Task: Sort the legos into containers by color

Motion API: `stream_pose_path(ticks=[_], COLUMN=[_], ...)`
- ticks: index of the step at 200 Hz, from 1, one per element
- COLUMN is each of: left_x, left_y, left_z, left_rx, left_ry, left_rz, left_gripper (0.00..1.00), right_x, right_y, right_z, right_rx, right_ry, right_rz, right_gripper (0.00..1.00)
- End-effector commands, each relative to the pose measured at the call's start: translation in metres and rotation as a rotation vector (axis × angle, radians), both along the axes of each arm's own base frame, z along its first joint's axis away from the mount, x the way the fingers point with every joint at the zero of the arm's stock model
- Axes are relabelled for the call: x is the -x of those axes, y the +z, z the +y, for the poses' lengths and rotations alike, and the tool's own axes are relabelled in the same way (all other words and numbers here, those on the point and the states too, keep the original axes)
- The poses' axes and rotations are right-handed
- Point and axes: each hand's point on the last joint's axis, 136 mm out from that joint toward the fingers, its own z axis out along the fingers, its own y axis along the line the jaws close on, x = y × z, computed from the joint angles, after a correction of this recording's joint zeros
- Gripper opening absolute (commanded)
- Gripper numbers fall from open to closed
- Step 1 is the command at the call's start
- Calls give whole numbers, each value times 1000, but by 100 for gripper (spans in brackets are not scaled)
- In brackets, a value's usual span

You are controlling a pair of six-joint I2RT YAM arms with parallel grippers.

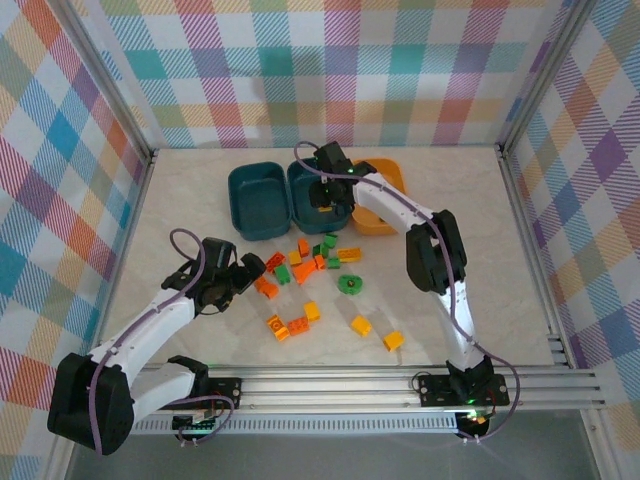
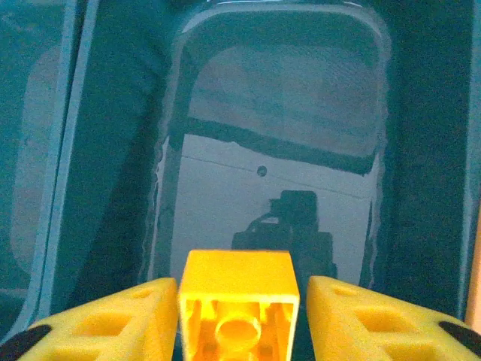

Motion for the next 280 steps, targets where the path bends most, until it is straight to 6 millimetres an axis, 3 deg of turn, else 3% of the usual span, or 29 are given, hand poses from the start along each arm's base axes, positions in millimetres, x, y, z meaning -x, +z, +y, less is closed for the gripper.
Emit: stream_pose_path(ticks=[1, 24, 43, 68, 101, 133, 166, 220, 280], left_x=[-3, -1, 0, 3, 7, 0, 4, 18, 14], left_y=[10, 15, 20, 17, 7, 18, 31, 29, 31], left_z=[-4, -8, -11, -20, -35, -51, -55, -45, -47], left_rx=[14, 40, 69, 125, 193, 255, 243, 210, 214], left_ry=[-32, -43, -48, -72, -128, -185, -208, -200, -200], left_rz=[-6, -20, -41, -56, -47, -96, -124, -117, -119], left_gripper=[100, 100, 100, 100, 100, 100, 100, 100, 100], right_x=[8, 19, 47, 105, 180, 219, 224, 223, 217], right_y=[17, 55, 81, 68, 13, -15, -43, -76, -84], right_z=[1, -7, -13, -32, -56, -56, -61, -64, -68], right_rx=[-9, -36, -94, -89, -45, 8, 132, 229, 283], right_ry=[33, 25, 32, 66, 153, 260, 298, 337, 322], right_rz=[3, -51, -96, -67, 80, 176, 215, 247, 224], right_gripper=[54, 56, 57, 61, 72, 80, 83, 81, 75])
